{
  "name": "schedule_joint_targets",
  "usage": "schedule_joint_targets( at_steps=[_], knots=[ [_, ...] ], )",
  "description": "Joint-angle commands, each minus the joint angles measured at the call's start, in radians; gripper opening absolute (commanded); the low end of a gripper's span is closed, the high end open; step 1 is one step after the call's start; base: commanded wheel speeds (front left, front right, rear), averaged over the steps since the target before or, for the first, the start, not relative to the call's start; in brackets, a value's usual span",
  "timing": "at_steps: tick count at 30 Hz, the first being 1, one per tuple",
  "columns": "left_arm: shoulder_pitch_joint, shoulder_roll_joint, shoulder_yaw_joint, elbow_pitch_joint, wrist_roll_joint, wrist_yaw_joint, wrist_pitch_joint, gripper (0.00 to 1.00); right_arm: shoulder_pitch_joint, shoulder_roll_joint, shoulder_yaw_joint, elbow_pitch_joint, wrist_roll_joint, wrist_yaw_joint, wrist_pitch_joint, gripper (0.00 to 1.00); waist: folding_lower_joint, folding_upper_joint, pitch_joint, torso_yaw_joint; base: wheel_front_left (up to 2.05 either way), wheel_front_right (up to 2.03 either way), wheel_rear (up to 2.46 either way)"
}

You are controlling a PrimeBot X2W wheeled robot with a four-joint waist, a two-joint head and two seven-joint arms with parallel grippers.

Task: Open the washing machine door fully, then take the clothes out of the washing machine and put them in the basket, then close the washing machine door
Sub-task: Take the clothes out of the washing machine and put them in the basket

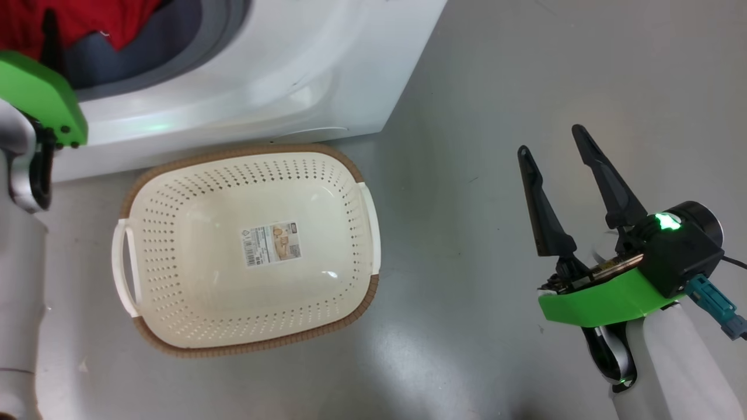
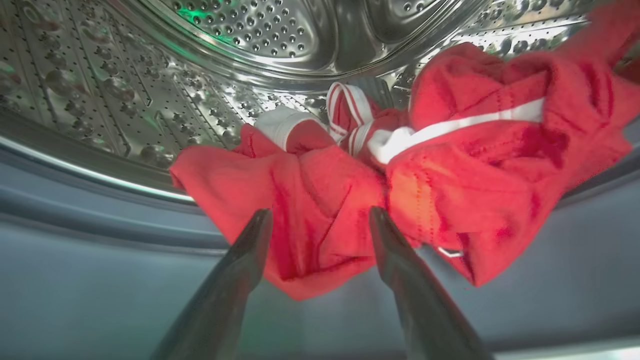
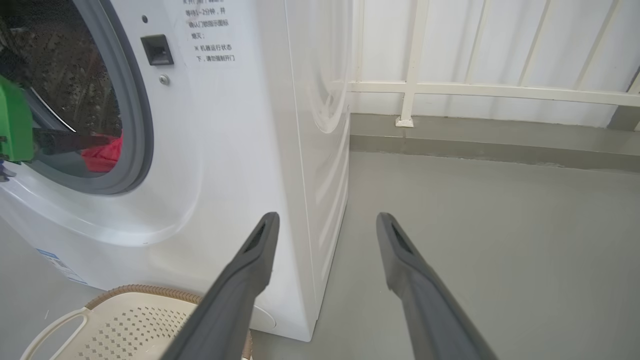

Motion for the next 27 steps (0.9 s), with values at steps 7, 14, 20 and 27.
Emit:
schedule_joint_targets(
  at_steps=[7, 14, 20, 27],
  knots=[
    [-0.048, 0.076, -0.001, 0.079, 0.024, 0.032, 0.017, 1.00, -0.019, -0.001, 0.037, -0.023, 0.014, 0.003, -0.006, 1.00, 0.0000, -0.0001, 0.013, -0.034, 0.00, 0.00, 0.00],
    [-0.073, 0.094, -0.002, 0.141, 0.020, 0.043, 0.017, 1.00, -0.025, -0.001, 0.045, -0.023, 0.023, 0.003, -0.006, 1.00, 0.0000, -0.0001, 0.025, -0.053, 0.00, 0.00, 0.00],
    [-0.095, 0.095, -0.006, 0.186, 0.011, 0.041, 0.020, 0.43, -0.029, -0.001, 0.046, -0.019, 0.027, 0.003, -0.006, 1.00, 0.0000, -0.0001, 0.033, -0.057, 0.00, 0.00, 0.00],
    [-0.109, 0.087, -0.010, 0.219, -0.009, 0.014, 0.001, 0.00, -0.035, -0.001, 0.043, -0.013, 0.029, 0.003, -0.006, 1.00, 0.0000, -0.0001, 0.030, -0.051, 0.00, 0.00, 0.00]
  ],
)
